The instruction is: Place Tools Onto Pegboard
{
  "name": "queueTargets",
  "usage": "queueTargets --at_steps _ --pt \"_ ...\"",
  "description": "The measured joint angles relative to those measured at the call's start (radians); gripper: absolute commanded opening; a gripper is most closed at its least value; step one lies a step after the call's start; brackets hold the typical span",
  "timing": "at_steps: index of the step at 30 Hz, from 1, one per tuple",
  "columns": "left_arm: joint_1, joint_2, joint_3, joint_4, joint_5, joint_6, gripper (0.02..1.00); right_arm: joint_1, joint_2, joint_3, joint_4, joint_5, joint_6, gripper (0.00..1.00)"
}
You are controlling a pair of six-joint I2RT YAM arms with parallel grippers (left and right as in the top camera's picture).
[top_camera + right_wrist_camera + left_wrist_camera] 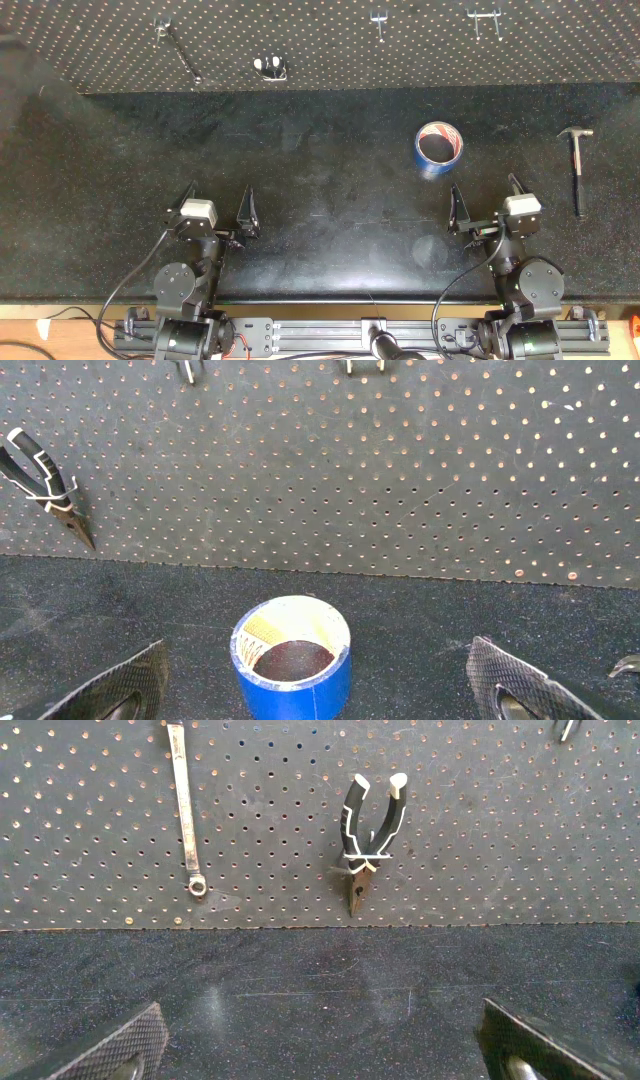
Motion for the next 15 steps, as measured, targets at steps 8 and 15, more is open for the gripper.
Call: queueTargets --at_steps 8,15 --pt "0.000 0.000 0.000 0.000 0.000 0.000 0.996 0.013 0.032 0.008 -0.001 -0.016 0.102 0.976" --pt "0.000 -0.005 0.000 -0.001 0.011 0.003 0.996 0.094 0.909 0.572 -0.192 -0.119 0.191 0.976"
